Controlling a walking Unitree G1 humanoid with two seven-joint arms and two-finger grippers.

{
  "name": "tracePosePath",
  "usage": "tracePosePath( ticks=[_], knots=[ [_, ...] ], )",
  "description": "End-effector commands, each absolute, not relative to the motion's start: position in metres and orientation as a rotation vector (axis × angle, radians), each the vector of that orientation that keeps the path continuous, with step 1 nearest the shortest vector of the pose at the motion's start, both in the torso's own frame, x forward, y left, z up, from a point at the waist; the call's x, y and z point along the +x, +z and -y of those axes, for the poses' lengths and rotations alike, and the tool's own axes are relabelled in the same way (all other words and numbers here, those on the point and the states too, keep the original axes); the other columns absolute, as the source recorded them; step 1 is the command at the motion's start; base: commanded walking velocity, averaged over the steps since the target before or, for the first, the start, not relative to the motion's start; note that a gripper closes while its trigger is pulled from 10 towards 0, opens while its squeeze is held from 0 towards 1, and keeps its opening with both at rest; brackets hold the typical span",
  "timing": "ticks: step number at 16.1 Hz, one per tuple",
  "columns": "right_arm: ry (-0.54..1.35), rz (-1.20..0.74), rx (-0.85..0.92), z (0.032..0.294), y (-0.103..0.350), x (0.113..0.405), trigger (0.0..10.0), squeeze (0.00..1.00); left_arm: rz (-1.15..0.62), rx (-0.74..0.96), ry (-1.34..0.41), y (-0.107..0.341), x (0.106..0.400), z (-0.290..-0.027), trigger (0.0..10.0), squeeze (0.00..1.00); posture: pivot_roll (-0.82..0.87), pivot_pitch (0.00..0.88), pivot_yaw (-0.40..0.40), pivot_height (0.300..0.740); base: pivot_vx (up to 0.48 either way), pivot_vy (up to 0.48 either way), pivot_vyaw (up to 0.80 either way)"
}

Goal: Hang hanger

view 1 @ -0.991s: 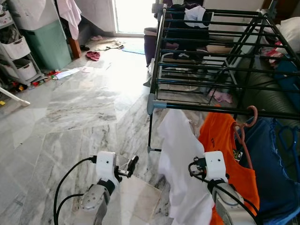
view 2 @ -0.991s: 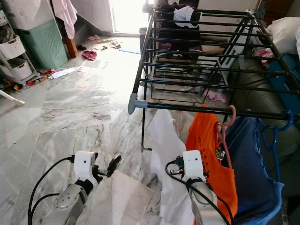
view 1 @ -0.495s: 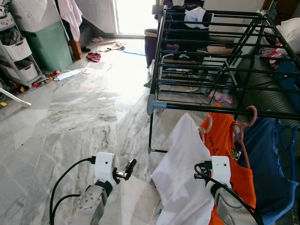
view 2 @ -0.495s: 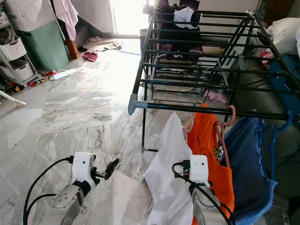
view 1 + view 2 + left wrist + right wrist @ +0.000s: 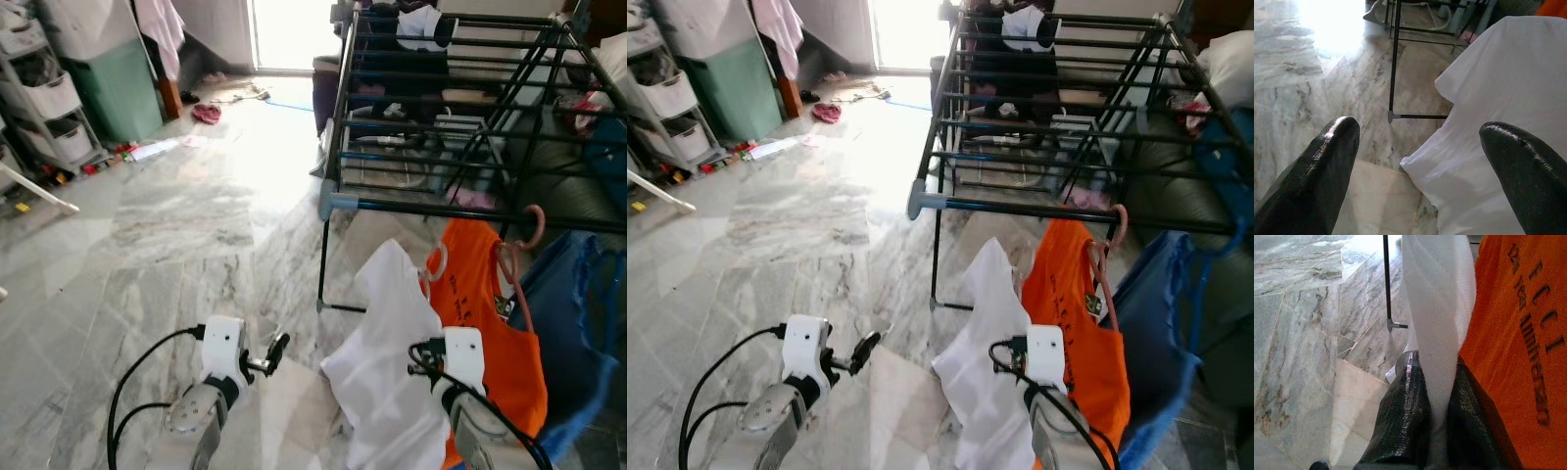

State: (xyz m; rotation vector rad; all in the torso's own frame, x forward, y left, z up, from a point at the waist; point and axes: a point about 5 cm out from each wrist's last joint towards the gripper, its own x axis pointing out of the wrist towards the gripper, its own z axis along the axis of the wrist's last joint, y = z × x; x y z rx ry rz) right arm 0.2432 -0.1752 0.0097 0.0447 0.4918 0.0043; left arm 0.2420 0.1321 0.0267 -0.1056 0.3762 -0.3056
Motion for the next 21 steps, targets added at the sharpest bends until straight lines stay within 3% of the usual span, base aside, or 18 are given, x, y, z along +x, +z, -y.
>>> tracePosePath(
  ticks=[1, 10, 16, 21],
  knots=[
    [-0.018, -0.466, 0.053, 0.179, 0.015, 0.245, 10.0, 0.0, -0.379, -0.107, -0.312, 0.027, 0.242, -0.133, 10.0, 0.0, -0.18, 0.0, 0.014, 0.74, -0.375, 0.0, 0.0],
    [-0.046, -0.454, 0.063, 0.178, 0.017, 0.25, 10.0, 0.0, -0.318, -0.12, -0.382, 0.035, 0.247, -0.136, 10.0, 0.0, -0.18, 0.0, 0.032, 0.74, -0.077, 0.0, 0.0],
    [-0.097, -0.339, 0.001, 0.184, 0.034, 0.257, 10.0, 0.0, -0.293, -0.163, -0.414, 0.037, 0.247, -0.135, 10.0, 0.0, -0.17, 0.0, 0.052, 0.74, 0.0, 0.0, 0.0],
    [-0.069, -0.273, -0.078, 0.182, 0.043, 0.253, 10.0, 0.0, -0.273, -0.185, -0.422, 0.04, 0.25, -0.136, 10.0, 0.0, -0.18, 0.0, 0.056, 0.74, 0.29, 0.0, 0.0]
  ],
)
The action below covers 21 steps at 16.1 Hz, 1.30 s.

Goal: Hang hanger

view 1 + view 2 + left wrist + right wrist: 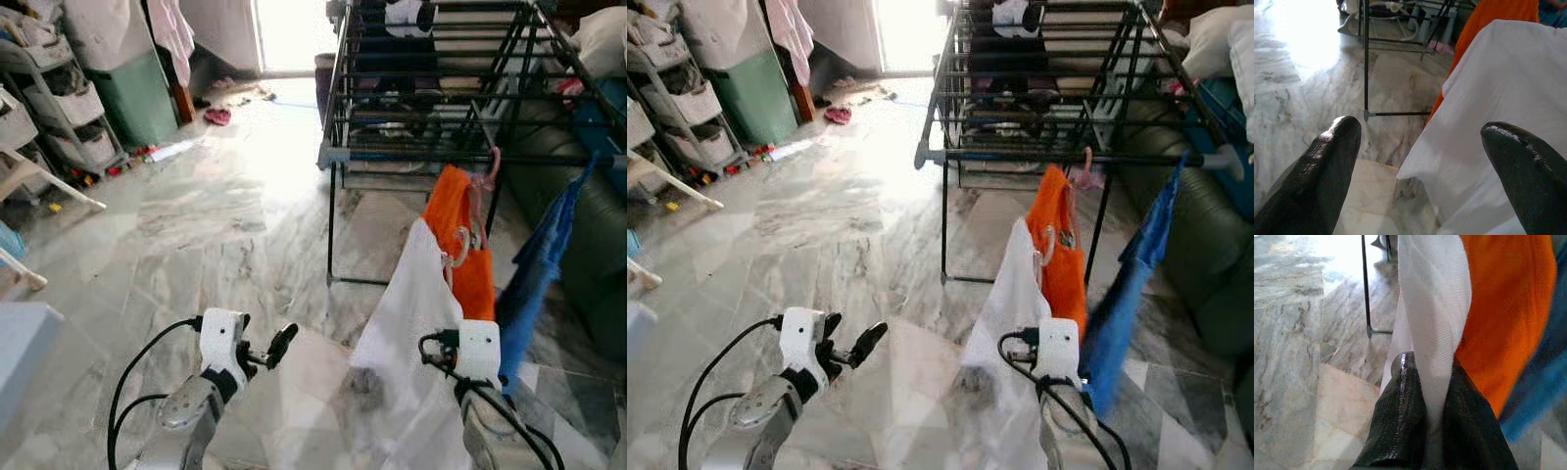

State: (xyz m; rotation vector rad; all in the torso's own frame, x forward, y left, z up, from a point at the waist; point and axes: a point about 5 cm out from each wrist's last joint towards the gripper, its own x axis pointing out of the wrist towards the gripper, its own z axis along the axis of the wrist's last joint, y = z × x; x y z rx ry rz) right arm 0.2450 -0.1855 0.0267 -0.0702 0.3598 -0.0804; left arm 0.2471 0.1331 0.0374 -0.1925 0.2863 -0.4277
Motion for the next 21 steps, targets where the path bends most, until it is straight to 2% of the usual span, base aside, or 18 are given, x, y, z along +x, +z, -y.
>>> tracePosePath(
  ticks=[1, 5, 11, 14, 16, 21],
  knots=[
    [-0.061, -0.248, -0.102, 0.182, 0.046, 0.253, 10.0, 0.0, -0.273, -0.189, -0.431, 0.04, 0.25, -0.135, 10.0, 0.0, -0.18, 0.0, 0.056, 0.74, 0.334, 0.0, 0.0],
    [-0.043, -0.24, -0.108, 0.179, 0.047, 0.252, 10.0, 0.0, -0.279, -0.193, -0.442, 0.036, 0.249, -0.133, 10.0, 0.0, -0.18, 0.0, 0.055, 0.74, 0.339, 0.0, -0.61],
    [0.042, -0.199, -0.192, 0.169, 0.051, 0.25, 10.0, 0.0, -0.303, -0.202, -0.43, 0.018, 0.246, -0.136, 10.0, 0.0, -0.18, 0.0, 0.05, 0.74, 0.322, 0.0, 0.0],
    [0.075, -0.178, -0.222, 0.165, 0.053, 0.248, 10.0, 0.0, -0.304, -0.201, -0.423, 0.011, 0.245, -0.14, 10.0, 0.0, -0.19, 0.0, 0.052, 0.74, 0.0, 0.0, 0.0],
    [0.11, -0.149, -0.256, 0.161, 0.057, 0.246, 10.0, 0.0, -0.239, -0.15, -0.484, 0.02, 0.244, -0.138, 10.0, 0.0, -0.19, 0.0, 0.051, 0.74, 0.0, 0.0, 0.0],
    [0.141, -0.135, -0.207, 0.152, 0.065, 0.252, 10.0, 0.0, -0.126, -0.158, -0.605, 0.045, 0.245, -0.126, 10.0, 0.0, -0.18, 0.0, 0.048, 0.74, 0.0, 0.0, 0.0]
  ],
)
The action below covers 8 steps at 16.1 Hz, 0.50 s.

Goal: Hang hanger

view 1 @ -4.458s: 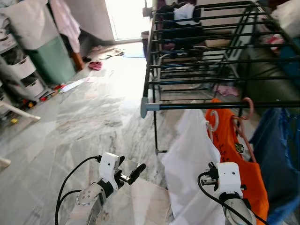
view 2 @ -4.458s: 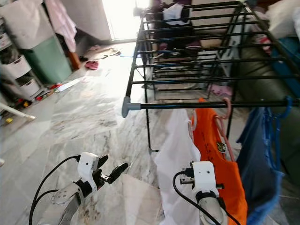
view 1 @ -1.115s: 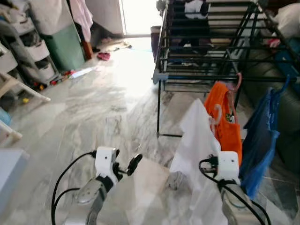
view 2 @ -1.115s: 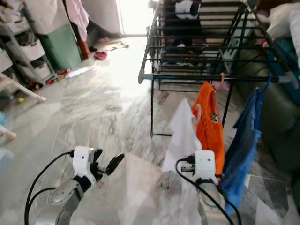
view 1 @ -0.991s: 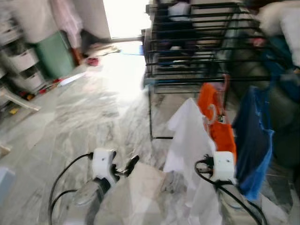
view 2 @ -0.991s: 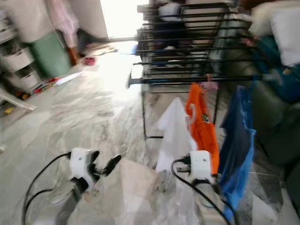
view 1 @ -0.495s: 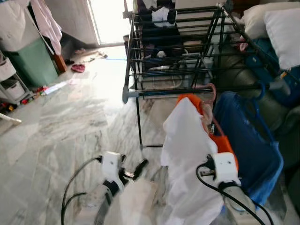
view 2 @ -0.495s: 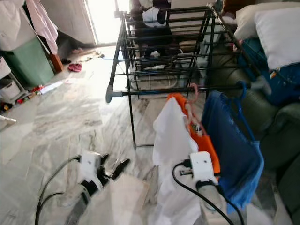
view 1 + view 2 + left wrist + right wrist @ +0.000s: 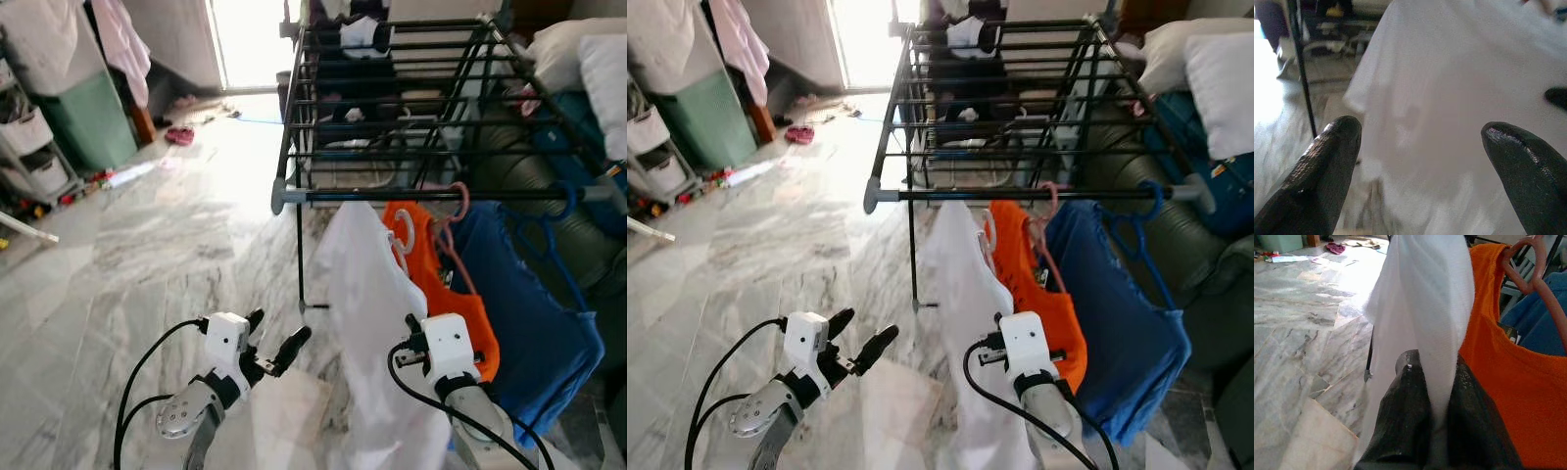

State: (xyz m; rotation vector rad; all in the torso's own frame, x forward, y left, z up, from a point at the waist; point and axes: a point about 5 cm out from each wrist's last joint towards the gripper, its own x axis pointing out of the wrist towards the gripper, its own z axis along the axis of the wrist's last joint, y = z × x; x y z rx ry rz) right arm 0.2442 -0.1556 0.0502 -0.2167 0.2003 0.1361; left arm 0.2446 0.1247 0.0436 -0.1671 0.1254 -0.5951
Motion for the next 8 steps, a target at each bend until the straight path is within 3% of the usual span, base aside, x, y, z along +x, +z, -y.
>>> tracePosePath(
  ticks=[1, 8],
  knots=[
    [0.138, -0.133, -0.198, 0.152, 0.067, 0.255, 10.0, 0.0, -0.111, -0.153, -0.611, 0.049, 0.246, -0.125, 10.0, 0.0, -0.17, 0.0, 0.048, 0.74, 0.0, 0.0, 0.0],
    [0.156, -0.207, -0.063, 0.134, 0.08, 0.308, 10.0, 0.0, -0.079, -0.113, -0.664, 0.069, 0.243, -0.118, 10.0, 0.0, -0.16, 0.0, 0.049, 0.74, 0.0, 0.0, 0.0]
  ],
)
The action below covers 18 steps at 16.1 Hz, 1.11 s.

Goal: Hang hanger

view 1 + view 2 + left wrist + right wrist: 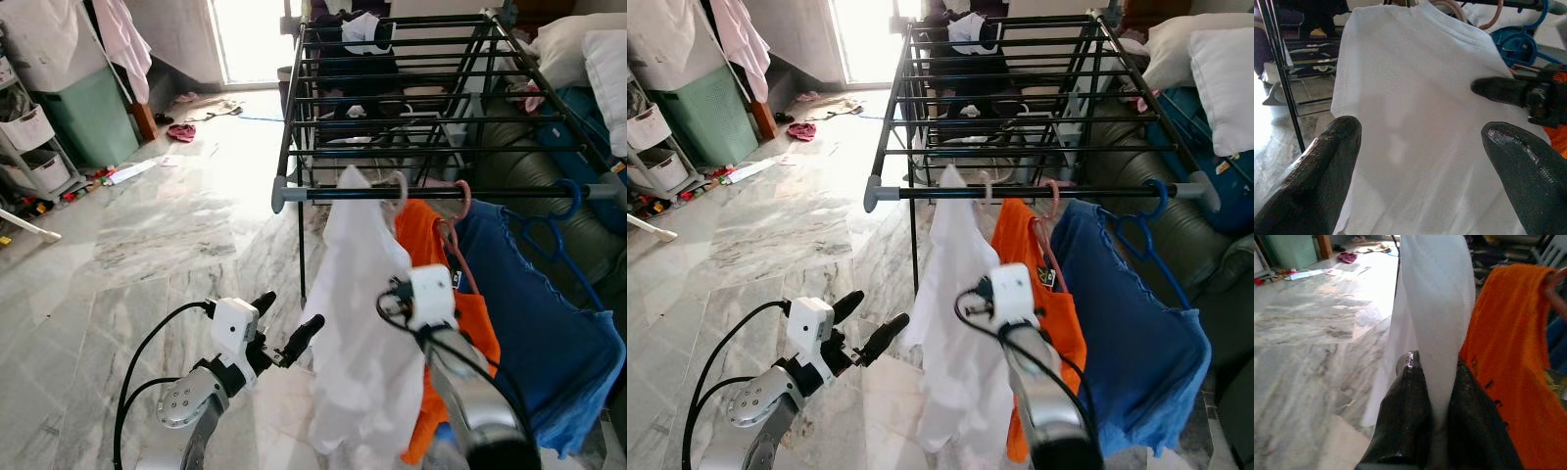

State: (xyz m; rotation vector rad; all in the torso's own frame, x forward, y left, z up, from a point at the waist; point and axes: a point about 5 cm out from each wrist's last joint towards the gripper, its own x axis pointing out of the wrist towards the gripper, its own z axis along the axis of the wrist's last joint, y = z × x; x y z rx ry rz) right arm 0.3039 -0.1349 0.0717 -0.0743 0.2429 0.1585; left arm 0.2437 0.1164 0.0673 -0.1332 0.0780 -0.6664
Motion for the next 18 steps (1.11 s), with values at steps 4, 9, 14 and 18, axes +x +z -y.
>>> tracePosePath(
  ticks=[4, 9, 14, 18],
  knots=[
    [0.141, -0.289, 0.0, 0.13, 0.078, 0.325, 10.0, 0.0, -0.078, -0.115, -0.663, 0.076, 0.242, -0.114, 10.0, 0.0, -0.15, 0.0, 0.043, 0.74, 0.0, 0.0, 0.0],
    [0.118, -0.373, 0.039, 0.126, 0.076, 0.339, 10.0, 0.0, -0.068, -0.145, -0.725, 0.09, 0.239, -0.109, 10.0, 0.0, -0.15, 0.0, 0.041, 0.74, 0.0, 0.0, 0.0],
    [0.159, -0.391, 0.058, 0.112, 0.087, 0.356, 10.0, 0.0, -0.07, -0.118, -0.72, 0.092, 0.243, -0.111, 10.0, 0.0, -0.15, 0.0, 0.032, 0.74, 0.0, 0.0, 0.0],
    [0.241, -0.471, 0.037, 0.1, 0.074, 0.352, 10.0, 0.0, -0.077, -0.12, -0.721, 0.092, 0.24, -0.11, 10.0, 0.0, -0.14, 0.0, 0.022, 0.74, 0.0, 0.0, 0.0]
  ],
)
